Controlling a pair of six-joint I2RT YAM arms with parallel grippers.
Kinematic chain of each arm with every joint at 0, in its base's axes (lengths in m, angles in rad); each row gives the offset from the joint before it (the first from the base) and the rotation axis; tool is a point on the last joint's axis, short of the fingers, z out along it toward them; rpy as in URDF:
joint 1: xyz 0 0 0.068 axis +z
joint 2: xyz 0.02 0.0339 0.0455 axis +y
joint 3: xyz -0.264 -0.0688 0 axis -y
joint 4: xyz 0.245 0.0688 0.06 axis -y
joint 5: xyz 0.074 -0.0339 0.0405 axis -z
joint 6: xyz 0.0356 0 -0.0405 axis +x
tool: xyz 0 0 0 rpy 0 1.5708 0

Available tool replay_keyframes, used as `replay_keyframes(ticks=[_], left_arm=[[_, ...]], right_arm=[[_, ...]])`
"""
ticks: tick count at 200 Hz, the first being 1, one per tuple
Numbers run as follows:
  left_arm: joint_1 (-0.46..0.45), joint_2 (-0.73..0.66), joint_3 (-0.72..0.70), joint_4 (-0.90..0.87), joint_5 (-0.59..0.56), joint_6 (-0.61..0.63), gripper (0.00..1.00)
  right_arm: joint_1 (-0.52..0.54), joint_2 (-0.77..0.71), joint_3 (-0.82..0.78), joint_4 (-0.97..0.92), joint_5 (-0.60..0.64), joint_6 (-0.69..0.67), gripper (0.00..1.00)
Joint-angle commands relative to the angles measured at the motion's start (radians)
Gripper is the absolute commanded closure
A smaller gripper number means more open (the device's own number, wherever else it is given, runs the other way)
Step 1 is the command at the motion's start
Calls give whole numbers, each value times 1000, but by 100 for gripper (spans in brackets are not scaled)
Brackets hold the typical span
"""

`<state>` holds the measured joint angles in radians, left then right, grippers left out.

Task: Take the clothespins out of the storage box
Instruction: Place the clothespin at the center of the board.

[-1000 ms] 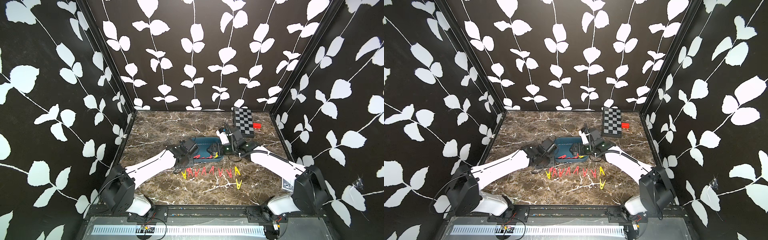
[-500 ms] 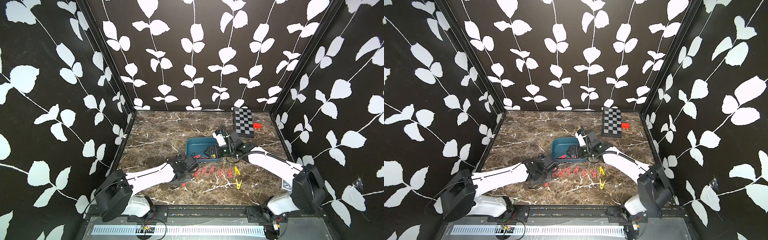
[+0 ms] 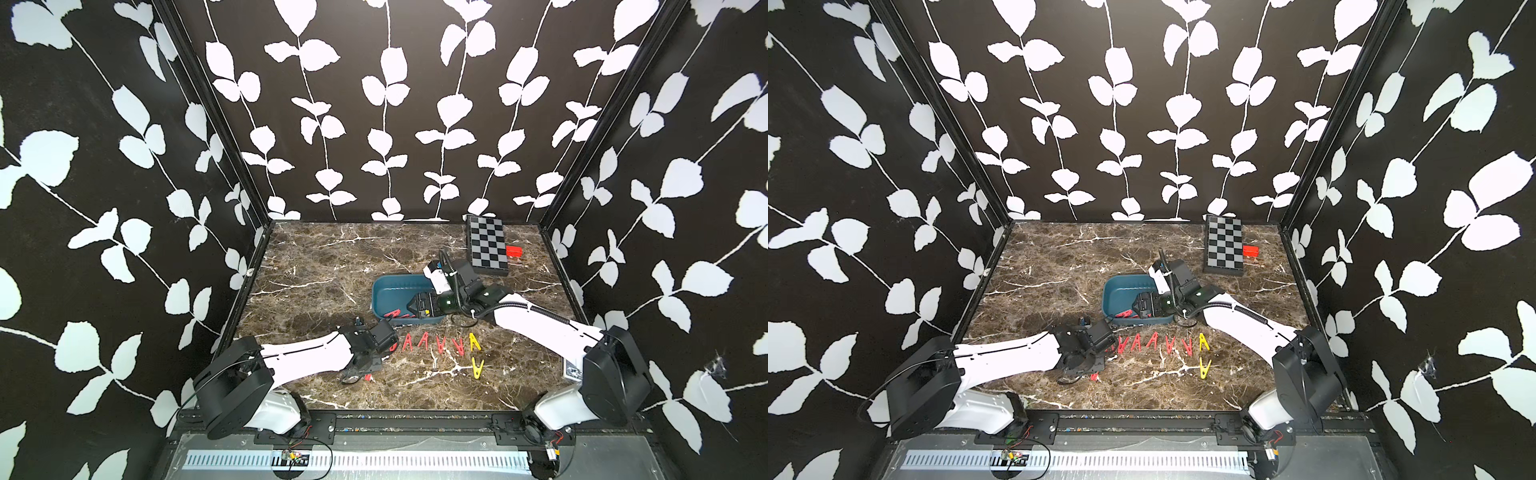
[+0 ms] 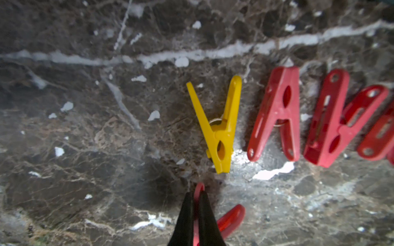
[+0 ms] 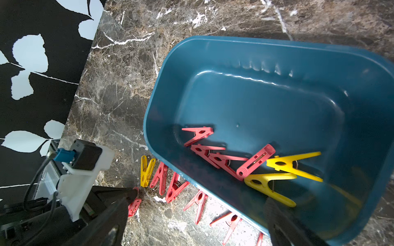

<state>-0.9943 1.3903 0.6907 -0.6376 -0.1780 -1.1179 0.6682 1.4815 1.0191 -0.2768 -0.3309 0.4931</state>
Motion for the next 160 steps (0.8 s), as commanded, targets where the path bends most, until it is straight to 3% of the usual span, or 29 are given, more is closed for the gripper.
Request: replay_keyframes(ticks=[1,34,83,113,160], left_arm=[[-6,13,10,-8,1,6,87],[-6,-4,23,-42,-19,17,69],[-2,-77,90,-155,-95,50,62],[47,-118,138,-178,-104,102,57],[163,-110,240,-149,-89,247,25]], right_arm=[[7,11,1,17,7,-10,1],[7,14,3,16,13,-10,1],[7,11,4,16,34,-8,1],[5,10,7,19,53,-9,1],[5,4,13,24,68,-4,1]])
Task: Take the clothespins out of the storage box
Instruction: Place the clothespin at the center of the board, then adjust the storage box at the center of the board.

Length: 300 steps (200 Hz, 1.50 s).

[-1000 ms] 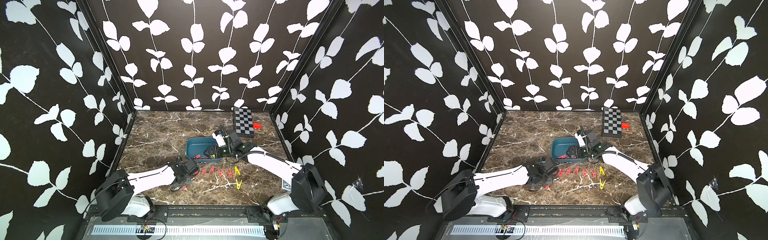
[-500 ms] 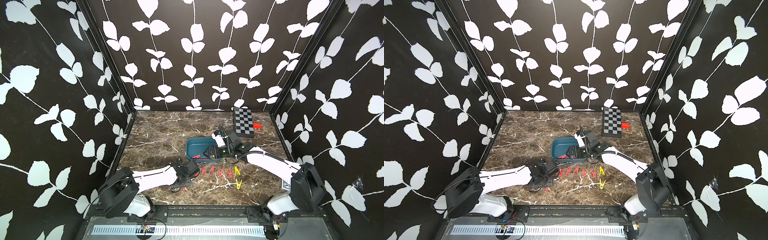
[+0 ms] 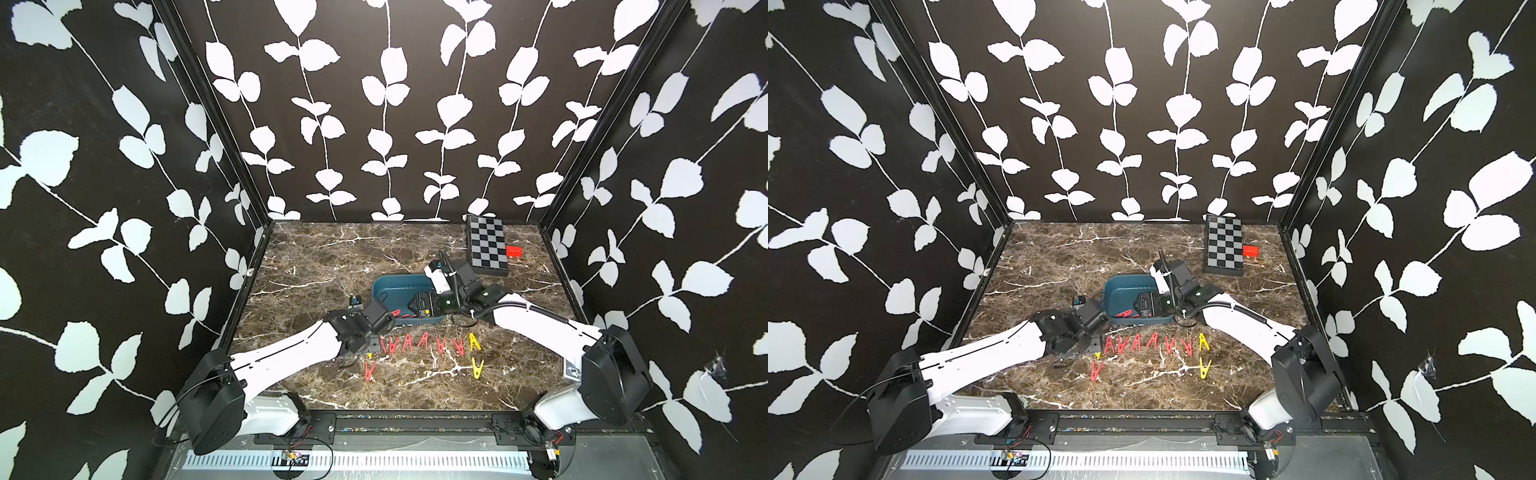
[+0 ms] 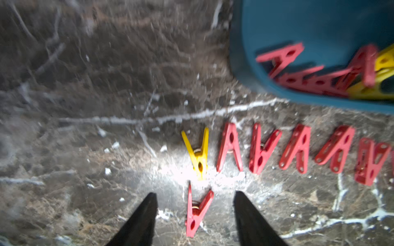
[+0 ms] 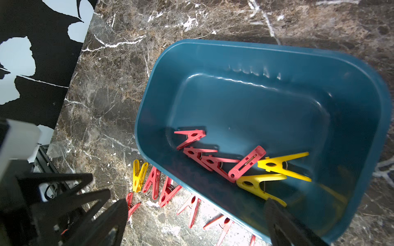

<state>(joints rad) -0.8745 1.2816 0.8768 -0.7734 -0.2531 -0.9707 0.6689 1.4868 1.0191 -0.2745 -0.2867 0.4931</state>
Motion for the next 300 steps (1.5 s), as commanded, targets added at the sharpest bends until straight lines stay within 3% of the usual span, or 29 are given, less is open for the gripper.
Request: replay_keyframes(ticks=[1,36,111,172,195,249,267,300], left_arm=[[46,1,56,-11,-14,103,24],[113,92,161,10,-2,203,2],[204,346,356,41,35,335,1],[272,485,421,78,95,401,48],[276,516,430,115,119,424,55],[279,574,468,105,158,427,94],[278,570,481,80,174,419,100],[281,559,551,-31,189,395,100]], right_arm=[[5,-1,13,22,24,-4,1],[5,-19,5,20,41,-1,1],[3,-57,-1,9,74,-3,1],[-5,-70,-6,5,87,-7,1],[-11,-68,-11,11,87,-4,1],[-28,-68,-21,29,63,-1,1],[-35,-72,-21,32,57,2,1],[-56,-87,-17,35,52,5,1]])
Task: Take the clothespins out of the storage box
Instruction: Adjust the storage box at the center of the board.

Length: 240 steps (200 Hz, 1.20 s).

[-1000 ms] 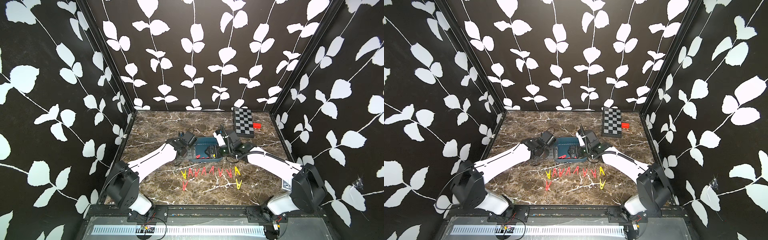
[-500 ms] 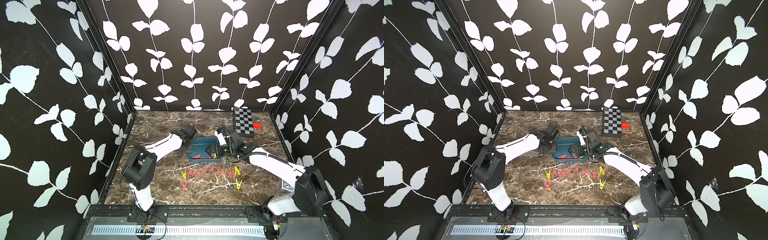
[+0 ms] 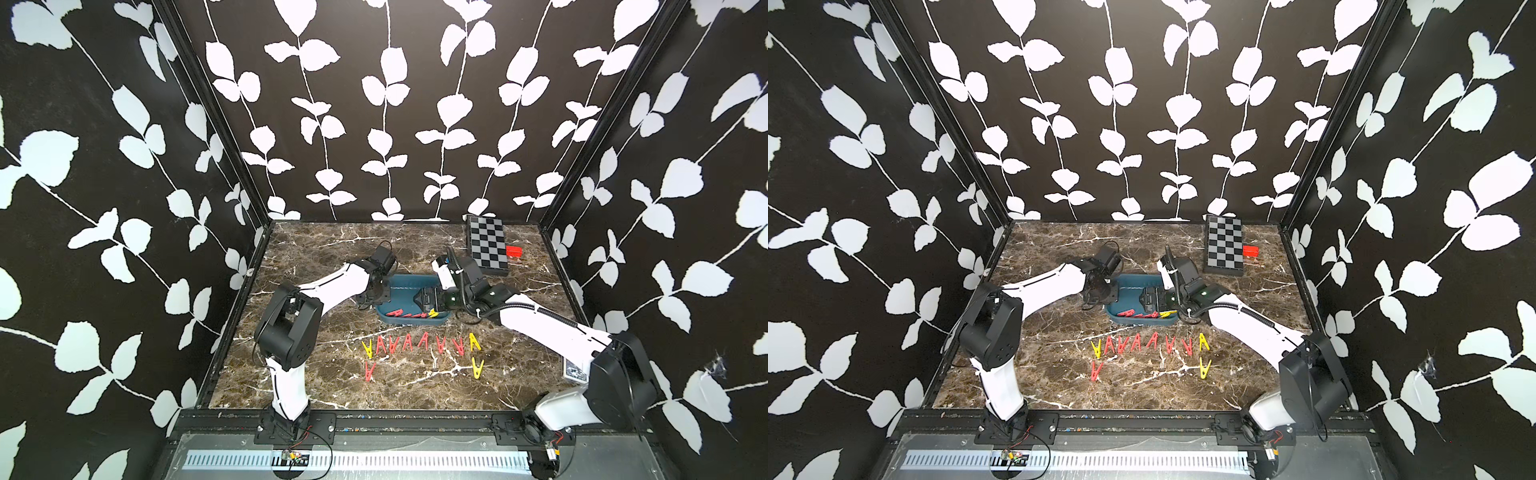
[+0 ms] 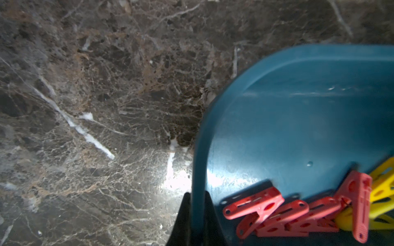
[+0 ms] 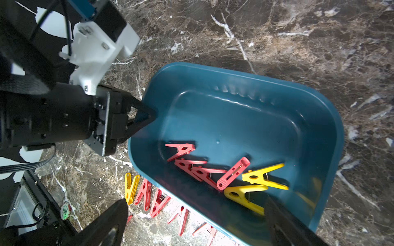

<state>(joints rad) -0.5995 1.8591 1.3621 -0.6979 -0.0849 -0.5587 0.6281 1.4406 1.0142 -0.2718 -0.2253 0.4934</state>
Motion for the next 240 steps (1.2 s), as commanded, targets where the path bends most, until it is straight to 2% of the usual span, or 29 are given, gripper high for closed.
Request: replay_keyframes(ticks=[1,38,69,109,151,204,240], left_arm=[[6,-19,67,-110,22,-19,100],[40,-37,134,-185,91,-81,100],[81,-12,195,-255,199,-143,100],[138,0,148,-210,443,-259,100],[164,1,93,-150,583,-373,100],[164,3,83,-127,596,-405,100],[164,19,101,-141,542,-348,100]], right_arm=[[-16,-41,-12,33,-10,5,1],[-31,-61,-2,43,-9,4,1],[-33,-70,9,49,-11,5,1],[-35,-94,11,51,1,5,1],[-38,-107,-1,69,6,14,1],[-39,-99,-19,94,3,30,1],[-38,-92,-11,88,4,25,1]])
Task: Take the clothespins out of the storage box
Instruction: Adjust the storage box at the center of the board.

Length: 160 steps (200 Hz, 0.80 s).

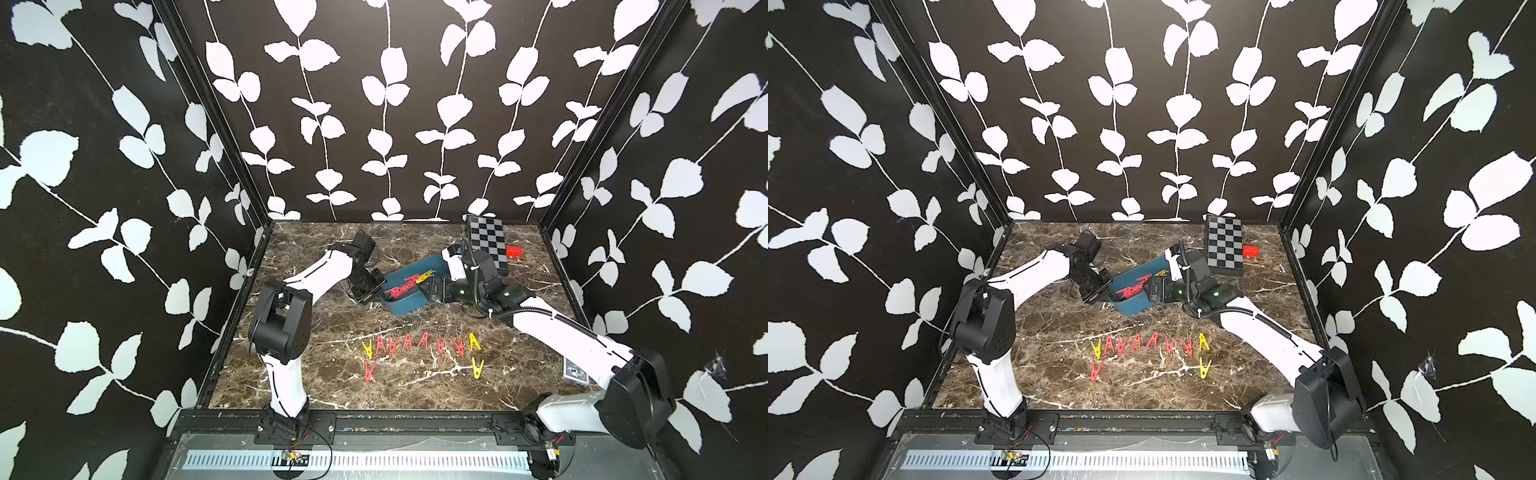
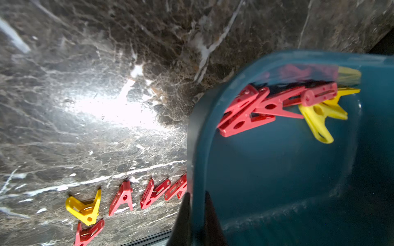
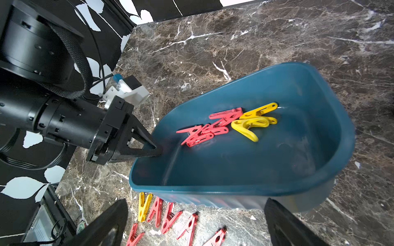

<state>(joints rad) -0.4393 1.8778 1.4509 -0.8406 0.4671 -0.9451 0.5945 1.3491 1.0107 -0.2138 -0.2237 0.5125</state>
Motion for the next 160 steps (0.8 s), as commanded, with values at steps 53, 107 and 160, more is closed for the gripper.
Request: replay_keyframes(ticks=[53,107,160], left_arm=[[-1,25,66,-37,-242,260,100],[-32,29,23,75,-349,385,100],[-65,37,-8,100,-424,454,100]], right_arm=[[-5,18,-2,21,1,3,1],[-5,45,-1,21,1,0,1],[-5,57,-2,9,8,-3,1]])
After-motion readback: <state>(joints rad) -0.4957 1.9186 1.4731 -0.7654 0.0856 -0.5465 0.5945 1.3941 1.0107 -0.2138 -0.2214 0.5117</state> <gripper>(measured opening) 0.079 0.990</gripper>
